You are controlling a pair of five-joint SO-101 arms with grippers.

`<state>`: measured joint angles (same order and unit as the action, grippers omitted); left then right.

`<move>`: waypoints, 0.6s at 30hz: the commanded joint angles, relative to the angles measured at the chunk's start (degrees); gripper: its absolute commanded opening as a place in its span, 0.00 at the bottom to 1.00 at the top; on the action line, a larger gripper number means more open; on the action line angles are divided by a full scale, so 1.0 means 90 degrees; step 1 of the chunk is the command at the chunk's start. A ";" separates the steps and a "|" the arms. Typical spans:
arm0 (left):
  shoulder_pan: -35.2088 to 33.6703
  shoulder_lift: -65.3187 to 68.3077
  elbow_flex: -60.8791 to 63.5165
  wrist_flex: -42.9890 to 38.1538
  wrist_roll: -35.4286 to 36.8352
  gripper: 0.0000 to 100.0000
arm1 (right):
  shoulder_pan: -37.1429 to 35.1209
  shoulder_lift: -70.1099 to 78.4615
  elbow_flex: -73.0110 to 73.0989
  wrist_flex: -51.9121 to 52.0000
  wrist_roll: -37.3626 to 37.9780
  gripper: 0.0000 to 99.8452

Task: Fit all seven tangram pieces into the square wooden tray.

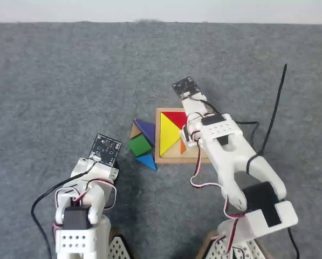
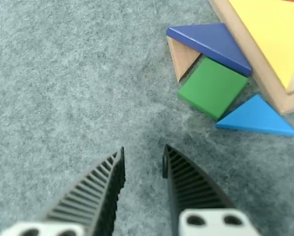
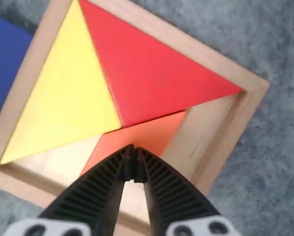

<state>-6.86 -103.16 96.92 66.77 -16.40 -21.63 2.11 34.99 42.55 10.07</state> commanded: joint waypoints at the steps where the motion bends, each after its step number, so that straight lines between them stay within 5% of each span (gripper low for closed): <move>1: -0.0029 -0.0098 -0.0054 -0.0088 -0.0029 0.13 | -0.0454 -0.0474 0.0440 0.0142 0.0039 0.01; 18: -0.0029 -0.0098 -0.0054 -0.0088 -0.0029 0.13 | -0.1480 -0.1089 0.0908 0.0063 -0.0166 0.01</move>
<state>-6.86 -103.16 96.92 66.77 -16.40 -33.05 -5.98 43.52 43.16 9.36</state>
